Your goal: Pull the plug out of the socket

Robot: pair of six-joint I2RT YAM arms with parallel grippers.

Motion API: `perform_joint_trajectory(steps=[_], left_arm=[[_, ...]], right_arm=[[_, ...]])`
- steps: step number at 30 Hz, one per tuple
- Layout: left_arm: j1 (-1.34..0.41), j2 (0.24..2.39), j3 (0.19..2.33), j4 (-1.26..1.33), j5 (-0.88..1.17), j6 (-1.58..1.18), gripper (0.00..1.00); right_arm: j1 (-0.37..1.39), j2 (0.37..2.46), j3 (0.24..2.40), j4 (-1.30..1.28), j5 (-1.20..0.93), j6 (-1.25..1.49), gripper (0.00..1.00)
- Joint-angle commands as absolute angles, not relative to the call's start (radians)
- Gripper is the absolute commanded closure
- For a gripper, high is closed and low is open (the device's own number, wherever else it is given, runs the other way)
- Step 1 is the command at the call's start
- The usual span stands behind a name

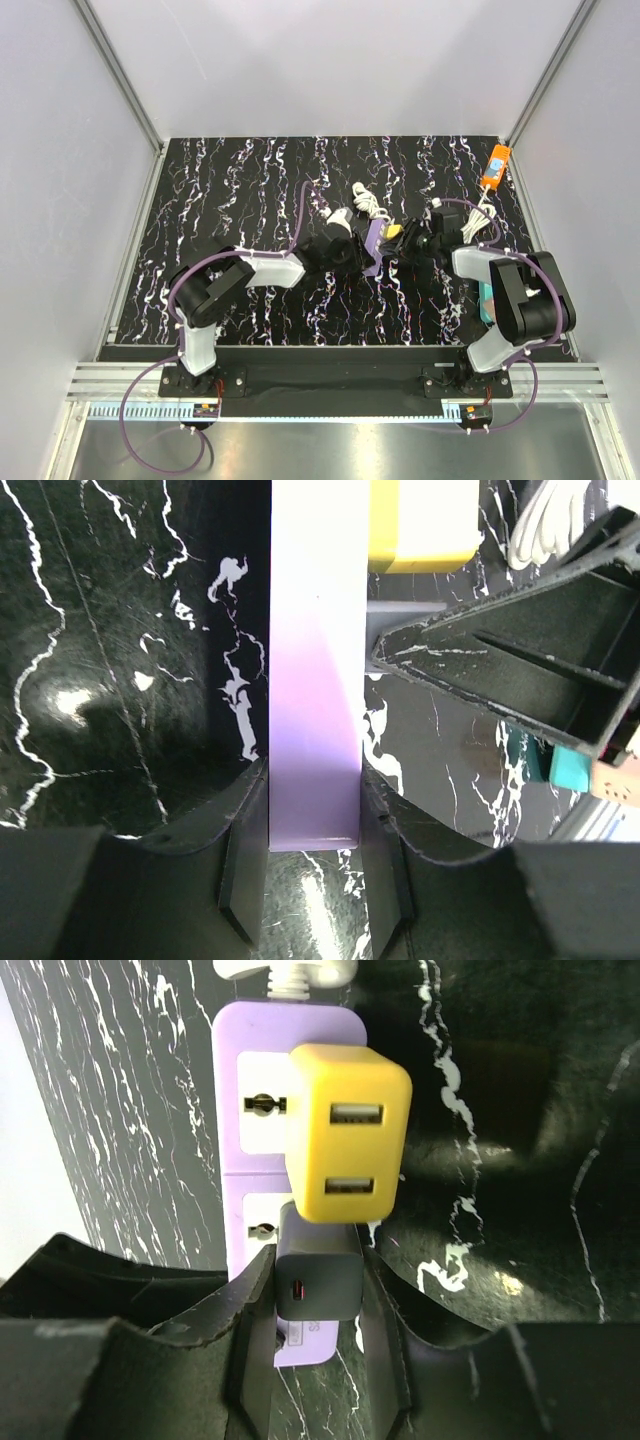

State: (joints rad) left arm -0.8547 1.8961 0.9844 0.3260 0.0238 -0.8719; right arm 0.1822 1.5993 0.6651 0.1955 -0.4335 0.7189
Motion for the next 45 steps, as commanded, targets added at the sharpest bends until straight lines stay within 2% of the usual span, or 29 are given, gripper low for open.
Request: perform_joint_trajectory(steps=[1, 11, 14, 17, 18, 23, 28, 31, 36, 42, 45], left_arm=[[-0.853, 1.943, 1.012, 0.149, -0.161, -0.903, 1.00], [-0.836, 1.991, 1.057, 0.103, -0.146, -0.934, 1.00], [-0.838, 1.983, 1.045, 0.126, -0.137, -0.922, 1.00], [-0.836, 1.979, 1.037, 0.138, -0.126, -0.908, 1.00], [-0.838, 1.977, 1.038, 0.143, -0.109, -0.896, 1.00], [-0.836, 1.985, 1.049, 0.134, -0.083, -0.876, 1.00], [-0.836, 1.974, 1.048, 0.133, -0.072, -0.857, 1.00], [-0.831, 1.962, 1.035, 0.138, -0.071, -0.850, 1.00], [-0.819, 1.948, 1.009, 0.159, -0.051, -0.850, 1.00], [-0.818, 1.950, 1.005, 0.172, -0.041, -0.853, 1.00], [-0.818, 1.947, 1.003, 0.173, -0.041, -0.851, 1.00]], right_arm=[[0.178, 1.517, 0.614, 0.213, -0.381, 0.733, 1.00], [0.166, 1.463, 0.562, 0.209, -0.406, 0.710, 1.00], [0.166, 1.385, 0.539, 0.152, -0.393, 0.675, 1.00], [0.166, 1.261, 0.563, -0.033, -0.324, 0.597, 1.00], [0.166, 1.221, 0.574, -0.142, -0.327, 0.580, 1.00], [0.212, 1.079, 0.534, -0.357, -0.373, 0.598, 1.00], [0.405, 0.911, 0.502, -0.475, -0.407, 0.702, 1.00], [0.507, 0.879, 0.454, -0.454, -0.458, 0.732, 1.00], [0.577, 0.838, 0.344, -0.314, -0.483, 0.791, 1.00], [0.630, 0.946, 0.288, -0.189, -0.459, 0.844, 1.00], [0.646, 0.963, 0.287, -0.189, -0.433, 0.851, 0.96]])
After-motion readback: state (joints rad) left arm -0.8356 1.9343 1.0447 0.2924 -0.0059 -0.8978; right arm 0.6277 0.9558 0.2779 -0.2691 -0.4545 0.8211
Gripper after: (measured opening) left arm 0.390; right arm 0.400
